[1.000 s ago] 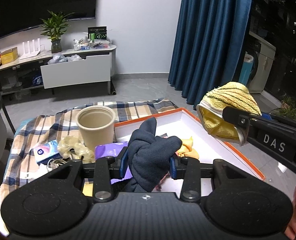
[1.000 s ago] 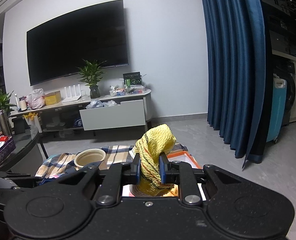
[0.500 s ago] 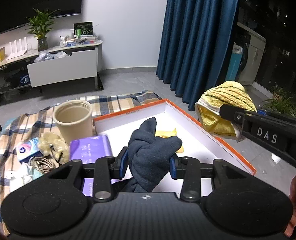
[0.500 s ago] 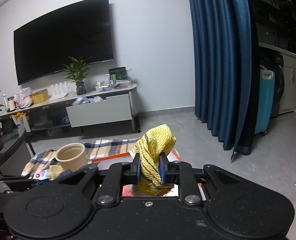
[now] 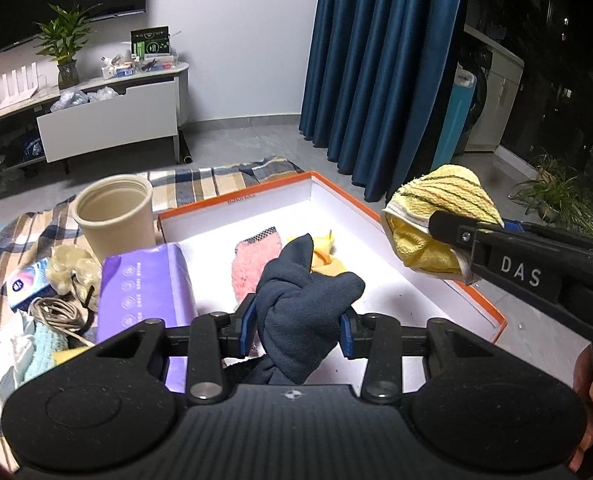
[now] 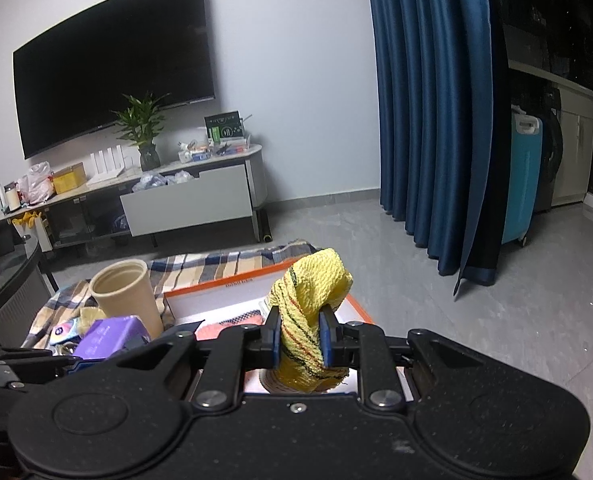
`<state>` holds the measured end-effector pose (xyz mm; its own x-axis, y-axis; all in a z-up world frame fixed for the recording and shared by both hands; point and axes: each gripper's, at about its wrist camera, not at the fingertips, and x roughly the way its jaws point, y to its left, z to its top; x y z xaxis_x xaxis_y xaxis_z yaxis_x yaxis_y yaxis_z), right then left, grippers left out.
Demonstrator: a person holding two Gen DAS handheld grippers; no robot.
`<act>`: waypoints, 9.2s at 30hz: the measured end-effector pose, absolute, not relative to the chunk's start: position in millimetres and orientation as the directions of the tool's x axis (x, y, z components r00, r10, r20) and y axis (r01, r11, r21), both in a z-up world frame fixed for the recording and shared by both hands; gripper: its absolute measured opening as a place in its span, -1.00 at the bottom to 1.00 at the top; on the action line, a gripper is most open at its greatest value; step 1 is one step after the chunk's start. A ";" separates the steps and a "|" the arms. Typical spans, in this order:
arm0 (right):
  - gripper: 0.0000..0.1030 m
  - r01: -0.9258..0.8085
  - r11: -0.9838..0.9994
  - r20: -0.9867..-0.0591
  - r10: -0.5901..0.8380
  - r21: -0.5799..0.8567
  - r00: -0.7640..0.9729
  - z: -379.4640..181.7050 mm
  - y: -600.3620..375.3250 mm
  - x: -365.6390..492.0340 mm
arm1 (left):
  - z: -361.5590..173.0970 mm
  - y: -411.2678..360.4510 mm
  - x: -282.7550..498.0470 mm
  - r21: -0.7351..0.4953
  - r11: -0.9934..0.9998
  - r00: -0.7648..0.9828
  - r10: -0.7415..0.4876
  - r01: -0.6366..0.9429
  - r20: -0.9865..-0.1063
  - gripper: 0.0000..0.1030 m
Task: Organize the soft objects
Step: 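Carry the navy cloth and yellow knit hat with both grippers over the white box, then open both grippers to drop the navy cloth and yellow hat into the box, then withdraw both open grippers from the box back toward the pile, then grasp the white face mask with the left gripper while the right gripper grasps the light blue fuzzy cloth, then lift the white mask and light blue cloth with both grippers off the pile, then carry the white mask and light blue cloth with both grippers over the box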
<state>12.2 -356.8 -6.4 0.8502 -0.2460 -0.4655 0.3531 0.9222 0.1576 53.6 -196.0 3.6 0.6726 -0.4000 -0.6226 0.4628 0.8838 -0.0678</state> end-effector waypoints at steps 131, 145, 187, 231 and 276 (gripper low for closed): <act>0.46 -0.059 0.998 -0.695 0.040 -0.004 0.717 -91.1 -69.3 140.2 | -20.0 61.0 76.4 -0.109 0.988 0.769 -0.154 0.109 -0.620 0.00; -0.28 -0.116 0.991 -0.700 0.129 0.067 0.703 -81.5 -72.5 121.0 | -20.4 74.9 76.1 -0.140 0.989 0.791 -0.123 0.048 -0.599 -0.01; -0.28 -0.129 0.991 -0.409 0.136 0.045 0.902 5.2 -170.1 28.6 | 26.5 -8.0 33.8 -0.154 0.986 0.815 -0.144 0.068 -0.562 -0.01; -0.28 0.043 0.997 -0.383 -0.018 0.057 0.924 32.0 -245.6 28.8 | 48.5 -73.5 38.2 -0.125 0.967 0.813 -0.255 0.223 -0.524 0.00; -0.28 0.201 0.976 -0.389 -0.153 0.087 0.909 23.9 -306.7 21.4 | 40.6 -144.3 49.9 -0.101 0.914 0.750 -0.383 0.393 -0.539 0.00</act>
<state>21.4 -306.7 23.9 0.9086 -0.1529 -0.3886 0.2014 0.9756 0.0870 49.9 -144.3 40.6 0.7504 -0.3825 -0.5391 0.3934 0.9138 -0.1008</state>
